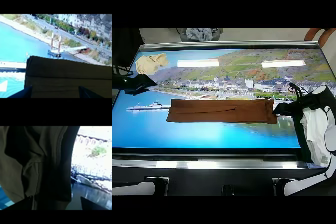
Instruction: Fold the shirts.
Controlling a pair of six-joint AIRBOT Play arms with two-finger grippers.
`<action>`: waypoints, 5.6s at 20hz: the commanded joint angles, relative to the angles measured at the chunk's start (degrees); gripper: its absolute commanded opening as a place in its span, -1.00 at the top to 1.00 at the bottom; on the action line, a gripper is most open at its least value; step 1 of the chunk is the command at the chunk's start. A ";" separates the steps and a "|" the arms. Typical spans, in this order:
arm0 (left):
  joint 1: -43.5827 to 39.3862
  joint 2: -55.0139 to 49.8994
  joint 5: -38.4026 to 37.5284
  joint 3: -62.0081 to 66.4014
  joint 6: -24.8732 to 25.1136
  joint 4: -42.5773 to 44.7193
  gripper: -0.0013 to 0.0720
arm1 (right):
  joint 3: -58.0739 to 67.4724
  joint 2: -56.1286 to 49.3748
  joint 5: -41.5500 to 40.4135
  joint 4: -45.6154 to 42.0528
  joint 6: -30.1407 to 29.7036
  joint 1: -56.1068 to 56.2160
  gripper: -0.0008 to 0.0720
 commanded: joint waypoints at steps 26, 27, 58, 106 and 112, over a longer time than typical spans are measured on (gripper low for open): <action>-37.35 -9.73 16.85 -8.11 -2.12 -10.71 0.89 | 0.07 19.43 0.48 5.31 9.55 10.34 0.85; -39.60 -11.61 19.28 -8.11 -2.14 -14.12 0.89 | 0.07 21.27 2.40 4.63 10.54 10.34 0.84; -18.43 9.03 12.22 3.39 -6.19 2.16 0.90 | 0.07 17.86 -16.72 12.90 22.25 36.41 0.85; -16.92 15.15 7.37 -7.19 -2.73 19.30 0.89 | 18.32 22.36 9.86 0.09 14.62 -10.88 0.84; -16.92 14.80 7.34 -7.19 -2.73 19.30 0.89 | 24.11 22.36 9.86 3.30 15.91 -24.46 0.84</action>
